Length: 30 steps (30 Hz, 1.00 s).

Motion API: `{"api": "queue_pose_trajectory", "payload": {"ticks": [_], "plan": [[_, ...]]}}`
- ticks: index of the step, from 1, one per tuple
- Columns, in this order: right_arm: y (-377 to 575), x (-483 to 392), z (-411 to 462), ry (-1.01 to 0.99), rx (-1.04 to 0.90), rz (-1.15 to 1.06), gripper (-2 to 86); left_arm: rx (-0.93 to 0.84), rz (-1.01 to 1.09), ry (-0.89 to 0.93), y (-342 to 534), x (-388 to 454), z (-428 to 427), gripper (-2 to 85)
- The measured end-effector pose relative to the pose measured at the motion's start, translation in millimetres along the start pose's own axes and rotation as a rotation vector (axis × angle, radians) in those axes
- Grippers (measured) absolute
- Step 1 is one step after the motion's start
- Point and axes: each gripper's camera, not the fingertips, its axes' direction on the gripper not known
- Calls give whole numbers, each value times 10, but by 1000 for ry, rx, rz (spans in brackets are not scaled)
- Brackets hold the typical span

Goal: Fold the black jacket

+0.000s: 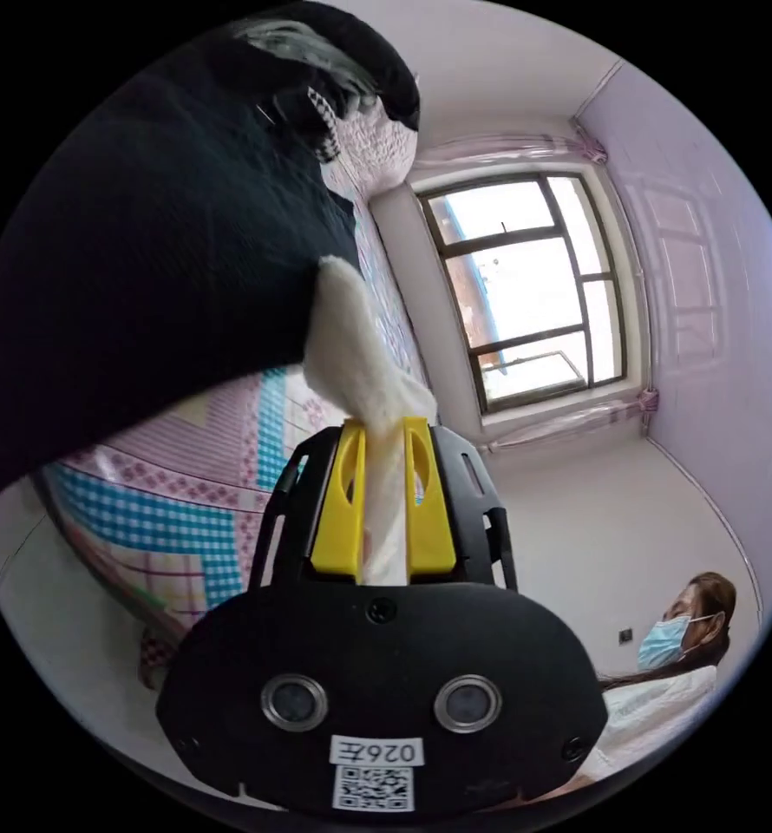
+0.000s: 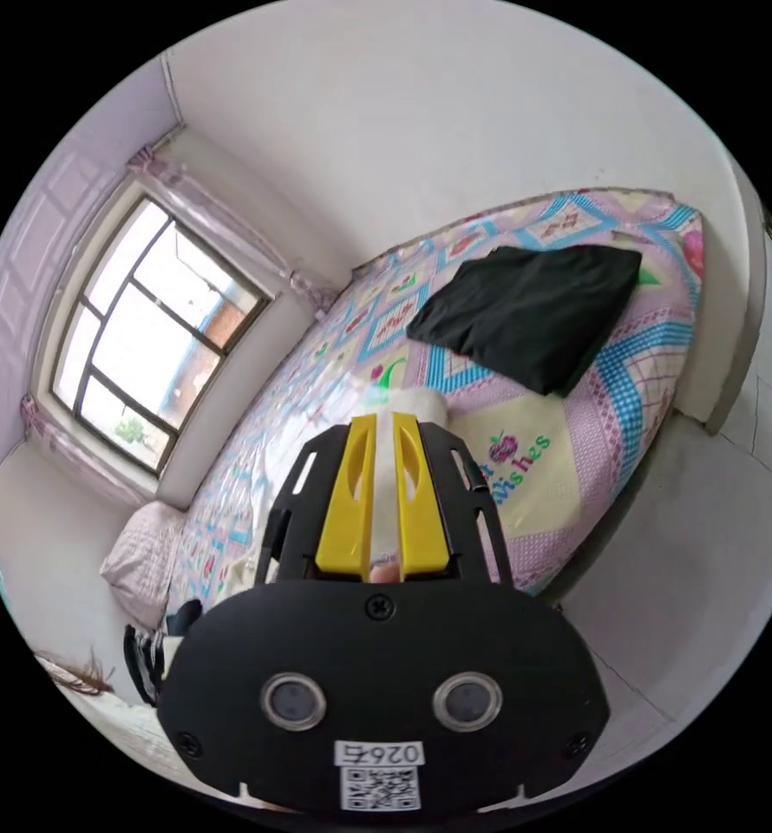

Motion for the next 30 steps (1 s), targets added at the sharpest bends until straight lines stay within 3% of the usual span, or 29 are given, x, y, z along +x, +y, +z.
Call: {"api": "queue_pose_trajectory", "payload": {"ticks": [4,8,9,11,13,16,18,22,25,28,30], "plan": [[-176,-31,-606,-6,164,-42,24,10,123,-200,105,126,-451,112],[-65,-519,-746,-90,145,-228,11,93,254,-143,253,336,-692,68],[-27,-588,-734,-117,135,-251,7,81,300,-16,287,403,-708,6],[157,-839,-635,-216,68,-321,-4,-26,334,310,323,476,-604,-4],[309,-1017,-519,-269,-21,-362,-6,-146,399,776,449,638,-351,-8],[626,-1341,-541,-358,-67,-442,-5,-163,479,970,726,982,-208,-10],[786,-1529,-820,-443,24,-473,1,-126,589,1074,894,1317,-270,-10],[1047,-2027,-1874,-617,416,-666,55,-58,919,1271,1213,2222,-683,-10],[1164,-2314,-2280,-686,488,-814,5,94,1124,1344,1552,2639,-980,-9],[1247,-2336,-2379,-872,505,-830,-5,281,1097,1495,1901,2717,-940,-7],[1270,-2246,-2297,-1088,518,-811,-3,200,1051,1610,2003,2789,-660,-3]]}}
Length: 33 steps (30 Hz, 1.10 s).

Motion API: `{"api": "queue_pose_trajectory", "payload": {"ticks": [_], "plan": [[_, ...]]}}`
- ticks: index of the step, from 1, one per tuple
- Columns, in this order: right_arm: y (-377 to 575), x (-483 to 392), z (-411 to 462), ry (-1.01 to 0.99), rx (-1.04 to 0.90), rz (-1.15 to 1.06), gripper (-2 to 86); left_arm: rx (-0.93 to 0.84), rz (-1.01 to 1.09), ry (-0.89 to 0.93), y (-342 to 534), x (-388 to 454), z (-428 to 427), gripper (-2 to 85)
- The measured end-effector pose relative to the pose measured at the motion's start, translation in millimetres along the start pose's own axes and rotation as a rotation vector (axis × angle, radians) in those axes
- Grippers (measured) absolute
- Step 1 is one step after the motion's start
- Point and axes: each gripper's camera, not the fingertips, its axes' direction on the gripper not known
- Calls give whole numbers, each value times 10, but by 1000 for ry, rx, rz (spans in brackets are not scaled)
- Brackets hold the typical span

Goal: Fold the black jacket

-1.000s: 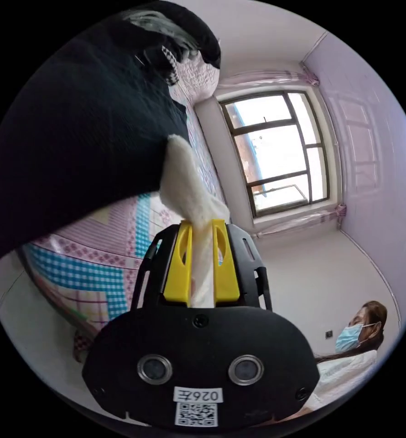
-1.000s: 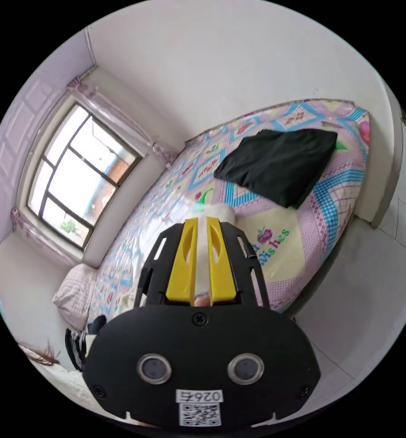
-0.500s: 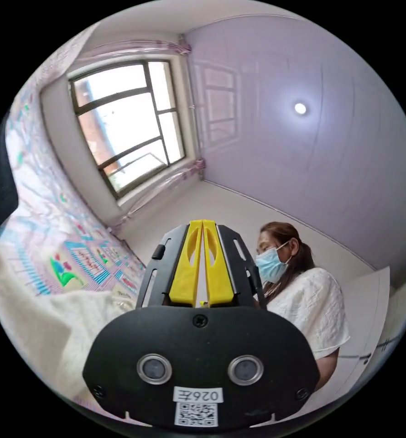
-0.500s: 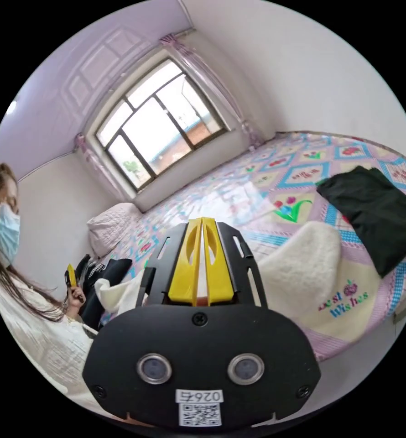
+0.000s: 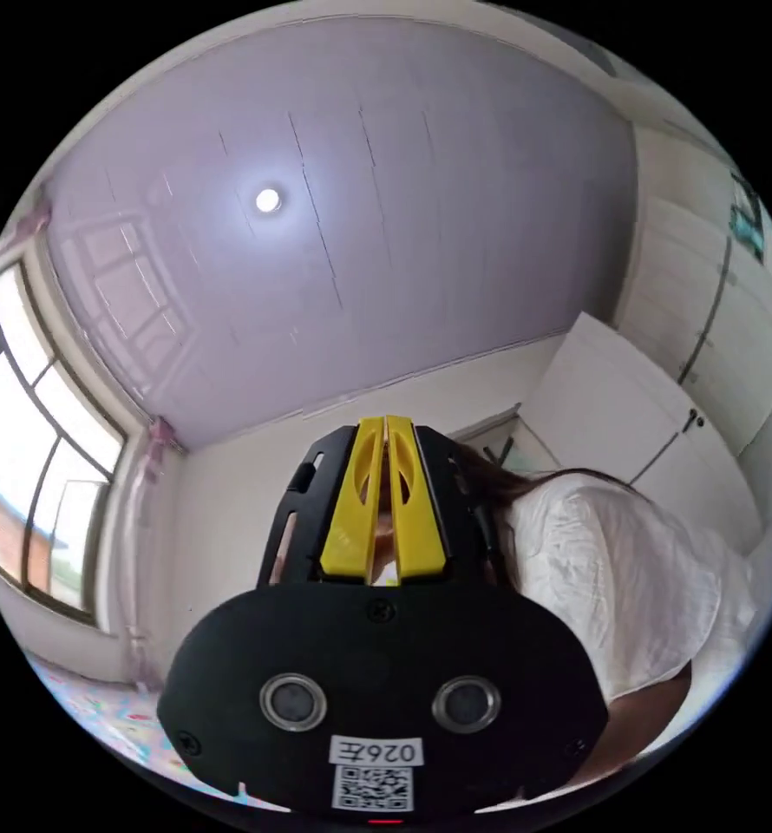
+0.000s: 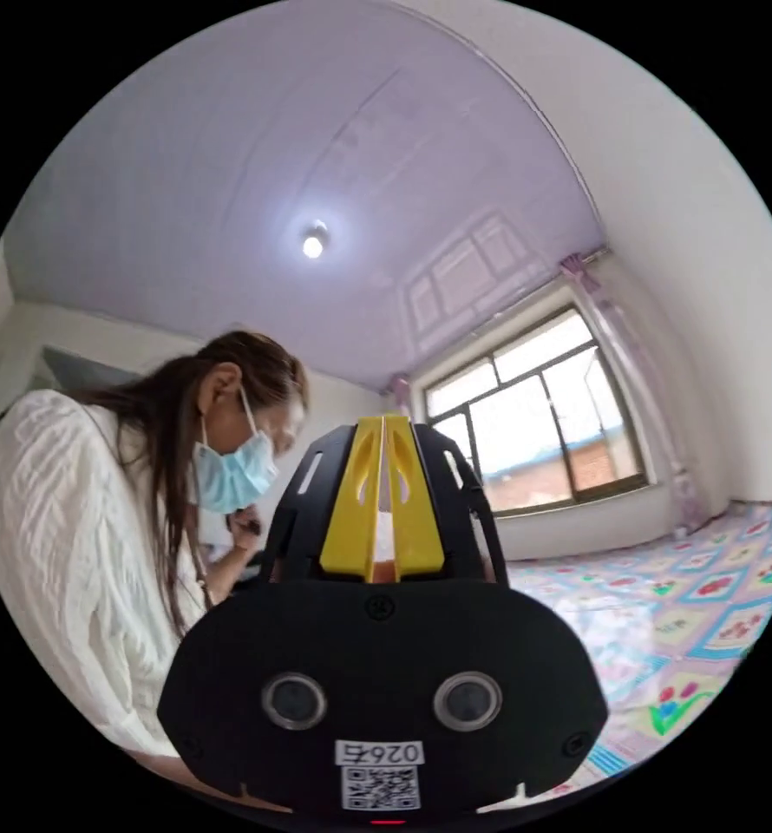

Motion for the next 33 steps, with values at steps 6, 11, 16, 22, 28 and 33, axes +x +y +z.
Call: {"api": "queue_pose_trajectory", "payload": {"ticks": [6,11,16,22,28,33], "plan": [[884,509,612,-32,-278,212,-7,-923,-321,-812,1304,-915,271,5],[2285,939,1338,186,-954,175,75,-1696,-250,-1106,2873,-1228,-38,205],[3425,1066,1758,55,-1299,194,203,-1886,-510,-1090,3887,-1670,-592,269],[4524,593,2052,-46,-1594,47,138,-1991,-818,-990,4443,-2029,-751,81],[4589,-99,1810,10,-1483,-14,-5,-1928,-877,-939,4269,-2279,-703,44],[4083,-684,1459,115,-1325,39,-9,-1597,-858,-949,3543,-2288,-679,39]]}}
